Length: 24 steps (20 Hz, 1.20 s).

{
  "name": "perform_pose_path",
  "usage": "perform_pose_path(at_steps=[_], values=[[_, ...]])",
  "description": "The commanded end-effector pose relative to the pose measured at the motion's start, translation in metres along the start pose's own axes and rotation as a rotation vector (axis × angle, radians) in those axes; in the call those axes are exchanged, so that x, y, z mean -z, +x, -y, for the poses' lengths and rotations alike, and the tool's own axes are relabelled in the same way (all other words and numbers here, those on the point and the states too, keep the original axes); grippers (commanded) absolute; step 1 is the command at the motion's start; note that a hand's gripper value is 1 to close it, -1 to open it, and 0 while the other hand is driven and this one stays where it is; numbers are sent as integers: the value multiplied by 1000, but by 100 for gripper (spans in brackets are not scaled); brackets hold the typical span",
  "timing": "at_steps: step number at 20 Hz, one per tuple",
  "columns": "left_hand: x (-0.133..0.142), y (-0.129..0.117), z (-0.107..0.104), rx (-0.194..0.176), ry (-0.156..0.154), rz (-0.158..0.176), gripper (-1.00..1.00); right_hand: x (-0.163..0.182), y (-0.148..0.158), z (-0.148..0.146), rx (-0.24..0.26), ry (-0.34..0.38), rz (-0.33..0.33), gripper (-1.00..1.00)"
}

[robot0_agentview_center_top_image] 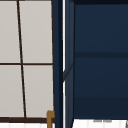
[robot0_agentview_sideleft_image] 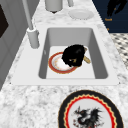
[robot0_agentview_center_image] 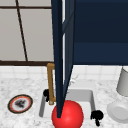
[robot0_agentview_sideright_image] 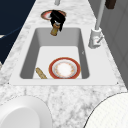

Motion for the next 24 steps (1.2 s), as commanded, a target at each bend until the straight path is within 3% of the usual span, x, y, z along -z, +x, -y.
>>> perform_pose_path(at_steps=[1,7,19,24], values=[[-18,19,-21,40,11,3,100,0,0,0,0,0,0,0],[-42,45,-52,49,24,9,100,0,0,0,0,0,0,0],[-88,109,-120,29,35,17,100,0,0,0,0,0,0,0],[-119,142,-135,19,36,19,100,0,0,0,0,0,0,0]])
